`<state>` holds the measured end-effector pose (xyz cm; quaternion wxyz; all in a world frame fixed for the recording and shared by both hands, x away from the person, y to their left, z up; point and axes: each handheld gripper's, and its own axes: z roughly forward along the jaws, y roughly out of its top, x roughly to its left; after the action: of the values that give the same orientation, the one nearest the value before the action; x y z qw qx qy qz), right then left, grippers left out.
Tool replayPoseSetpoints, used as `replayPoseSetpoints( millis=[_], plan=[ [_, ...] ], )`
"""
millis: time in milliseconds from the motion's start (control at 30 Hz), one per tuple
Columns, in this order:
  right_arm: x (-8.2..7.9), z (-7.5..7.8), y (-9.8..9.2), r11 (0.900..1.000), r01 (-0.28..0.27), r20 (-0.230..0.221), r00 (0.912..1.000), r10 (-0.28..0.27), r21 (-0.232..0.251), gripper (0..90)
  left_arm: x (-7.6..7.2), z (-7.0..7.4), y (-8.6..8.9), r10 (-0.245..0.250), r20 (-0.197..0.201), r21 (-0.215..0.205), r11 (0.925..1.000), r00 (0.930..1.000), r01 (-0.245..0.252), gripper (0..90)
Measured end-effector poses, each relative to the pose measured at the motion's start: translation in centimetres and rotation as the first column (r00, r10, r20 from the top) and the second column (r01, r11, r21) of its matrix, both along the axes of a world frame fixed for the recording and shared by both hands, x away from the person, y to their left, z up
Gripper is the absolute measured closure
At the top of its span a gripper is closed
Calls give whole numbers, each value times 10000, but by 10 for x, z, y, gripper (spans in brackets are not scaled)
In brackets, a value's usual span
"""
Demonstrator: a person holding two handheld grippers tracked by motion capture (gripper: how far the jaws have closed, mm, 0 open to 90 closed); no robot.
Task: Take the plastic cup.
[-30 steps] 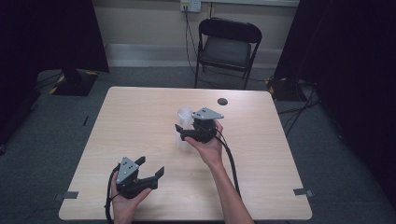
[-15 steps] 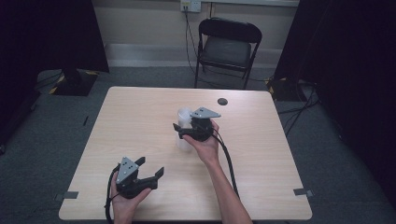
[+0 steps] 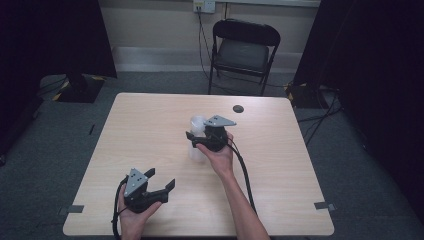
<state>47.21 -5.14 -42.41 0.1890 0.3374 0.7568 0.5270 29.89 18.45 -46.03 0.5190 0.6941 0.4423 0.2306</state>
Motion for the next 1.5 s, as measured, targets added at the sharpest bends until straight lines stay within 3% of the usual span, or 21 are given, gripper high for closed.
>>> replayPoseSetpoints(
  millis=[1133,1500],
  plan=[
    [0,22,-2,9989,195,451,9988,-214,434,338,1,-1,-4,-125,-29,-7,9999,9999,125,179],
    [0,26,-5,9983,230,340,9991,-249,532,350,1,-1,-5,-165,-57,22,9999,9998,165,179]
  ],
)
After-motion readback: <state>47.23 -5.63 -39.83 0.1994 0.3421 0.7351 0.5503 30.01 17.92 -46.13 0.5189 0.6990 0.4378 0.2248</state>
